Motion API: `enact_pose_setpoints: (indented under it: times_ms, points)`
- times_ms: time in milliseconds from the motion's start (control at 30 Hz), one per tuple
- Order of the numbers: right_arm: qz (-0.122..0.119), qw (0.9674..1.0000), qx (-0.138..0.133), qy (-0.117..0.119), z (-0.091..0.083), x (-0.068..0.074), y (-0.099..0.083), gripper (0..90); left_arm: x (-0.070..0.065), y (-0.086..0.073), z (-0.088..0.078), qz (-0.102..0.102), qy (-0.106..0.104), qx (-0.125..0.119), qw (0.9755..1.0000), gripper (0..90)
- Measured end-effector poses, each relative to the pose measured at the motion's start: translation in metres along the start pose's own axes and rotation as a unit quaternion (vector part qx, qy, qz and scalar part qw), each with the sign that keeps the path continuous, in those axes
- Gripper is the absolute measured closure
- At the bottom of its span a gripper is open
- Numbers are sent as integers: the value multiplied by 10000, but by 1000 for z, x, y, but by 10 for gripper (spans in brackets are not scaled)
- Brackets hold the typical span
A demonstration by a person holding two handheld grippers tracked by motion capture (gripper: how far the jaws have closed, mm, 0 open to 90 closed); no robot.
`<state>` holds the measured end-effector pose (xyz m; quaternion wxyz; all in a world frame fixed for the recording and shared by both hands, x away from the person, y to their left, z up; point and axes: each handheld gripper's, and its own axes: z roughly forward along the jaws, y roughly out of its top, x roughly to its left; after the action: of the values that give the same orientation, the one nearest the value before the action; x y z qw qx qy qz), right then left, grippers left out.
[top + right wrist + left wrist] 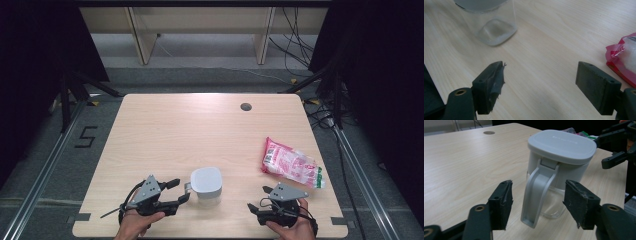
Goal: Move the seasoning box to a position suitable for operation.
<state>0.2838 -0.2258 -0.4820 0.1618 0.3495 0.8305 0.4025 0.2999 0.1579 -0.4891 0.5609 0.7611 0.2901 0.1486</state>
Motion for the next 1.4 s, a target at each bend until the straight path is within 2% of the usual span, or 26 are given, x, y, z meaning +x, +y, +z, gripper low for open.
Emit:
enact_pose_setpoints:
  times_ms: [167,300,400,433,567,600,800,1000,1033,1067,1100,1133,1233,1400]
  points:
    - [-97,10000,-20,15,0,-1,0,236,3,0,9,102,-197,97,9997,514]
    - [-87,10000,-5,38,0,0,0,235,5,-1,11,140,-188,129,9996,580]
    - [-84,10000,-21,31,1,1,0,236,5,-2,10,94,-259,139,9995,587]
    - [-89,9999,0,75,1,1,0,237,3,-2,10,135,-343,126,9992,603]
    - [-119,9999,-4,21,1,1,0,237,-2,-2,8,218,-376,197,9989,624]
    - [-114,9999,-9,15,1,1,0,237,-3,-2,9,175,-425,133,9989,627]
    - [-132,9999,-15,34,2,1,1,238,-2,0,13,127,-519,110,9985,616]
    - [-124,9999,14,46,2,1,1,241,-9,-1,16,193,-453,22,9988,649]
    - [-130,9999,9,37,2,1,1,241,-12,-1,17,279,-369,32,9989,655]
    - [-99,9999,29,66,2,2,1,242,-18,0,21,441,-212,56,9988,668]
    - [-97,9999,32,81,2,2,1,242,-20,1,23,506,-67,109,9986,677]
    - [-148,9999,0,29,2,1,1,241,-20,1,23,506,-67,109,9986,681]
    - [-84,9999,31,83,2,2,1,242,-18,3,30,466,32,53,9989,681]
    - [-141,9999,2,34,2,1,1,242,-15,5,36,448,101,33,9989,682]
